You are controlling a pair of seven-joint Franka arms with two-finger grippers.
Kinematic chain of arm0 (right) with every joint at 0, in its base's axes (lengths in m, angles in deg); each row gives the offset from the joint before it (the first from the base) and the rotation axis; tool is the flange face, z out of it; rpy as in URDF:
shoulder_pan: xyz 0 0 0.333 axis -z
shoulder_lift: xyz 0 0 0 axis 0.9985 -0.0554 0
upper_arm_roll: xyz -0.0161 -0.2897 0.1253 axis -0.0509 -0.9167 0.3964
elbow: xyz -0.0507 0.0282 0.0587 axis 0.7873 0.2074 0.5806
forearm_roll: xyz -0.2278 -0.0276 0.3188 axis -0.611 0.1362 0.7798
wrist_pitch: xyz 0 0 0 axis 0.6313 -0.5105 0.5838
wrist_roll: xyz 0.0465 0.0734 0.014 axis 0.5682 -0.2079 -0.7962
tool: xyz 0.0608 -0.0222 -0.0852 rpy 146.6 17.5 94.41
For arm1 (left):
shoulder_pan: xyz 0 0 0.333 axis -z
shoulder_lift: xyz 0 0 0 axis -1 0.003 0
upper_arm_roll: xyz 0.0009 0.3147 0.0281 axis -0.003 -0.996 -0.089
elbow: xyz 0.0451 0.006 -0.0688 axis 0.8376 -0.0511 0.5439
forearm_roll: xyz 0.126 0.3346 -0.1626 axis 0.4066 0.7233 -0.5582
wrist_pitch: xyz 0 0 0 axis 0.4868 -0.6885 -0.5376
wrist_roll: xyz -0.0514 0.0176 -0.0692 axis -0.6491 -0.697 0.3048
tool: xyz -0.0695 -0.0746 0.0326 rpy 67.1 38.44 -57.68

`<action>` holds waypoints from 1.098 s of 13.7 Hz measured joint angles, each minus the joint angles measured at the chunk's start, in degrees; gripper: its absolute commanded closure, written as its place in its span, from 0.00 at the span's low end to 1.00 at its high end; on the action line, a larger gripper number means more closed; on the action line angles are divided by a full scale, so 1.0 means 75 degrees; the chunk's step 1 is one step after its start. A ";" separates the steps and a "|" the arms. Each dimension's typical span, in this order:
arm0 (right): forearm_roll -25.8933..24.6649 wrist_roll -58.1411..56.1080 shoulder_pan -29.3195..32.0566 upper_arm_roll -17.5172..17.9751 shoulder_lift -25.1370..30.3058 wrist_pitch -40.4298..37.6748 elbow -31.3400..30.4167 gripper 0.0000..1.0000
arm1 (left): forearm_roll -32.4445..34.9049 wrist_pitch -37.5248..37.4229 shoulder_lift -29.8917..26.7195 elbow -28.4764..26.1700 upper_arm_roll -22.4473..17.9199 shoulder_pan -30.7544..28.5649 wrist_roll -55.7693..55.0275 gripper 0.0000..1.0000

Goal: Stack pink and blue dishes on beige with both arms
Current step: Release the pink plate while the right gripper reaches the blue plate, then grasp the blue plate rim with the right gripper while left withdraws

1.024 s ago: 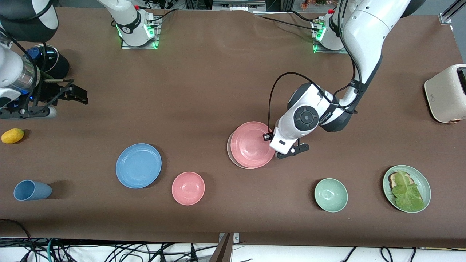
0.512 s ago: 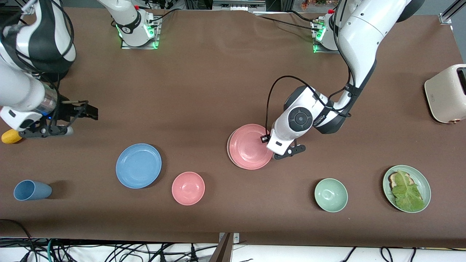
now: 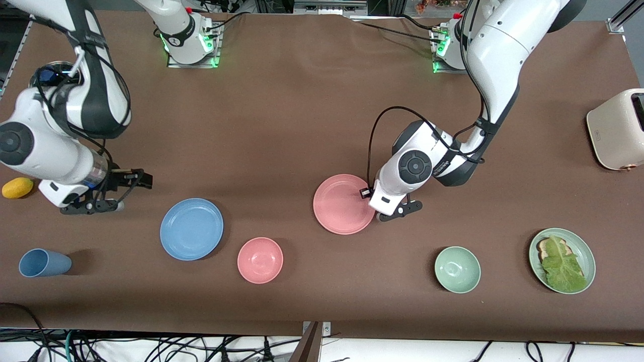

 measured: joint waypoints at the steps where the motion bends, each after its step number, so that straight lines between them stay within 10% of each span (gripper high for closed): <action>1: 0.0002 0.0000 0.0009 -0.0002 -0.0155 0.0380 -0.0154 0.00 | 0.0000 0.0006 0.0005 0.0018 0.0000 0.0000 0.0000 0.59; 8: 0.0015 0.0000 0.0185 -0.0011 -0.1042 0.2351 -0.0777 0.01 | 0.0018 -0.0199 0.0003 0.0485 -0.0150 -0.0118 0.0753 0.30; 15: 0.0256 -0.0003 0.0224 0.0003 -0.2361 0.2446 0.0718 0.06 | 0.0019 -0.0919 -0.0146 0.0622 -0.0198 -0.1230 0.3157 0.15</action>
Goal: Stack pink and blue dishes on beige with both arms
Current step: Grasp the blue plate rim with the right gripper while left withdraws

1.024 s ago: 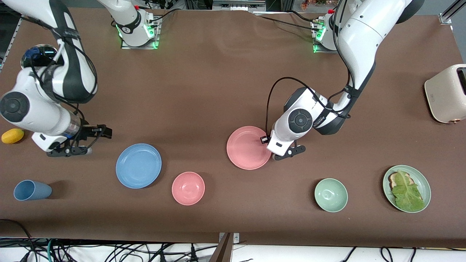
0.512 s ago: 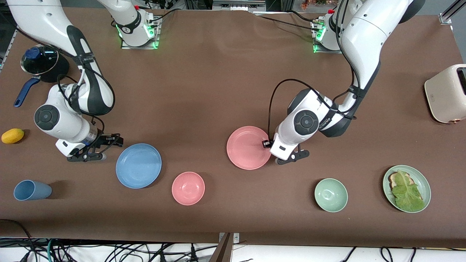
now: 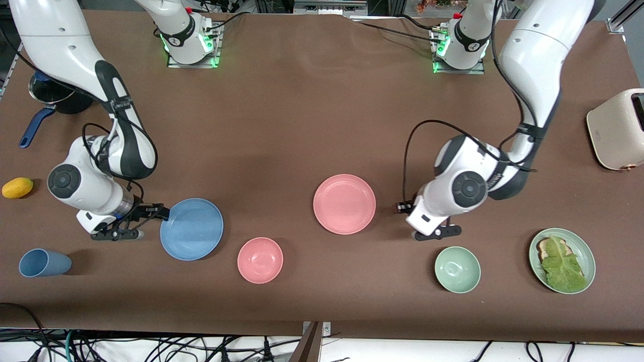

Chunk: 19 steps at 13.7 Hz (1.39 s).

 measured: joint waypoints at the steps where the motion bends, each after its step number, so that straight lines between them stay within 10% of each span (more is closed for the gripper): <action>1: 0.0002 0.0000 0.0000 0.0002 -0.0214 0.0004 0.0221 0.10 | 0.0000 -0.0104 -0.0051 0.0004 0.0000 -0.0181 0.0358 0.14; 11: 0.0365 0.0000 -0.0023 0.0050 -0.0535 -0.0140 0.0515 0.96 | 0.0000 -0.0477 -0.0166 0.0004 -0.0175 -0.1791 0.3209 0.01; 19: 0.0609 -0.0084 -0.0024 0.0139 -0.0480 -0.1042 0.1100 1.00 | 0.0000 -0.2208 -0.0706 0.0682 -0.0094 -0.2246 0.3809 0.00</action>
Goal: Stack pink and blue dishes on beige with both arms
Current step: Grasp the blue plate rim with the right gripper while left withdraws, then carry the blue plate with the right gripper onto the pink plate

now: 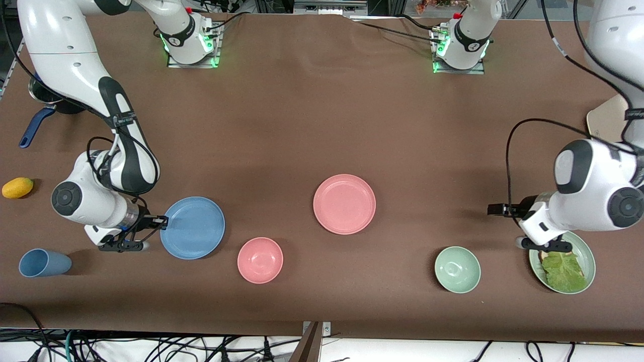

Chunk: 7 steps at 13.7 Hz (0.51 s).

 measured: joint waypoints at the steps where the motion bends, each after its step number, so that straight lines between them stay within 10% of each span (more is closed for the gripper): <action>1: 0.0000 0.0000 -0.0008 0.0085 0.0015 -0.0457 0.0290 1.00 | 0.0000 -0.0415 -0.0106 0.0221 0.0023 0.0005 0.0000 0.00; 7: 0.0003 0.0700 -0.0047 0.1041 0.0888 -0.2335 0.0966 1.00 | -0.0028 -0.1489 -0.0550 0.0777 0.0152 0.0074 -0.0004 0.00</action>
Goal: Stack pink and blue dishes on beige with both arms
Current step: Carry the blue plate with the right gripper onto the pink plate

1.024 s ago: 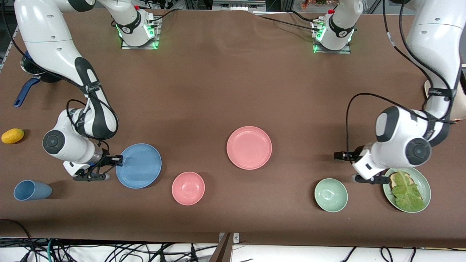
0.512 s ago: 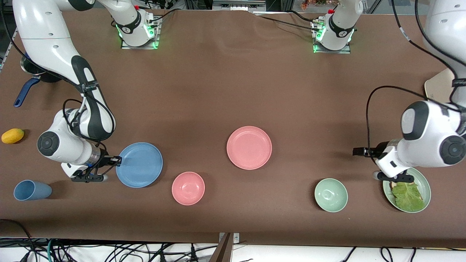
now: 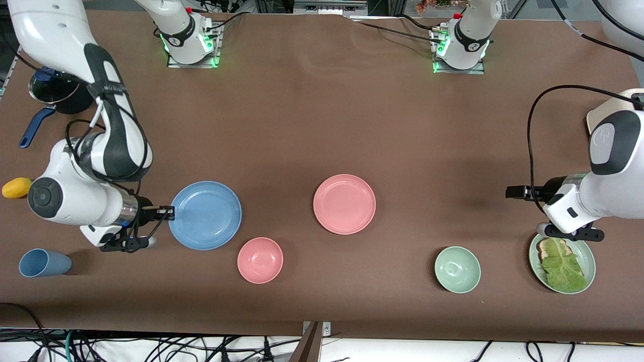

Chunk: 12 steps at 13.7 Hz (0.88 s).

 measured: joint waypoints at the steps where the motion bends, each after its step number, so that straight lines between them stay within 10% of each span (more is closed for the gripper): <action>1: 0.0000 0.0329 -0.0022 0.0262 0.0080 -0.0050 -0.0001 1.00 | -0.0022 -0.0052 -0.0126 0.0054 0.0008 0.0012 -0.0001 0.00; 12: -0.0756 0.5710 -0.3232 0.0751 -0.0889 0.2612 -0.0124 1.00 | -0.0023 -0.0778 -0.1680 0.0166 -0.0799 0.0754 0.0010 0.00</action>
